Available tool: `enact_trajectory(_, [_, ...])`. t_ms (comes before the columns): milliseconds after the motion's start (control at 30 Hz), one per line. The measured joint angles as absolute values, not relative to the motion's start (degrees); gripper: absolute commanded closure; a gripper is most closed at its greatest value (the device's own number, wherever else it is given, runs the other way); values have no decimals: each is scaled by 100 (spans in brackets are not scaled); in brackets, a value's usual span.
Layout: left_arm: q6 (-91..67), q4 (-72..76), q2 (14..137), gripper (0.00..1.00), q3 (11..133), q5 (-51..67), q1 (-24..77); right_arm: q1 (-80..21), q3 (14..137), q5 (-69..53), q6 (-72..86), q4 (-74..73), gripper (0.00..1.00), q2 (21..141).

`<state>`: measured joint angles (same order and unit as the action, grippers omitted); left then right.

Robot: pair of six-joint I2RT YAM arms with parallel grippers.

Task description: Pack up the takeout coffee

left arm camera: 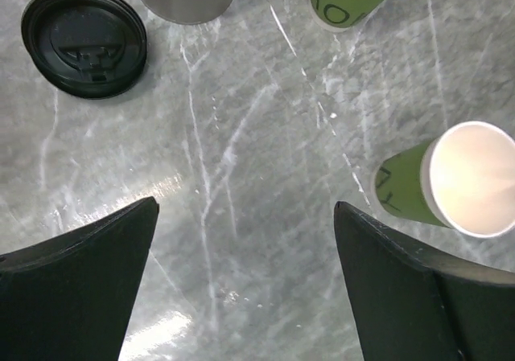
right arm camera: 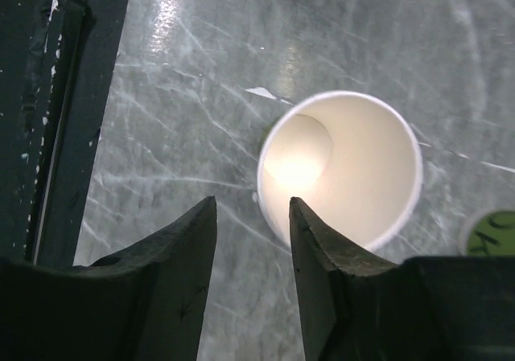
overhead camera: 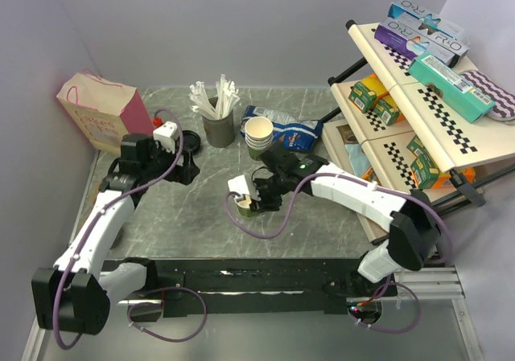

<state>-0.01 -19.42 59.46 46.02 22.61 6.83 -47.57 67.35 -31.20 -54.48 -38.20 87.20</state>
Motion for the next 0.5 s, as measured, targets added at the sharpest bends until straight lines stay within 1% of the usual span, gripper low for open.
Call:
enact_trajectory(100, [250, -2012, 6359, 3, 4963, 2196, 683, -4587, 6790, -3135, -5540, -4029, 51, 8392])
enact_trajectory(200, [543, -2171, 6888, 3, 5610, 2008, 683, -4368, 6842, -3105, -5559, -4180, 51, 8023])
enact_trajectory(433, [1566, -2943, 8383, 2, 7559, 1559, 674, -3806, 6895, -2755, -5085, -4213, 49, 7188])
enact_trajectory(467, [1715, -3118, 8661, 7, 7863, 1507, 674, -3717, 6925, -2714, -4958, -4200, 48, 7096])
enact_trajectory(500, [1846, -3262, 8921, 16, 8136, 1490, 672, -3612, 6947, -2683, -4814, -4169, 48, 7011])
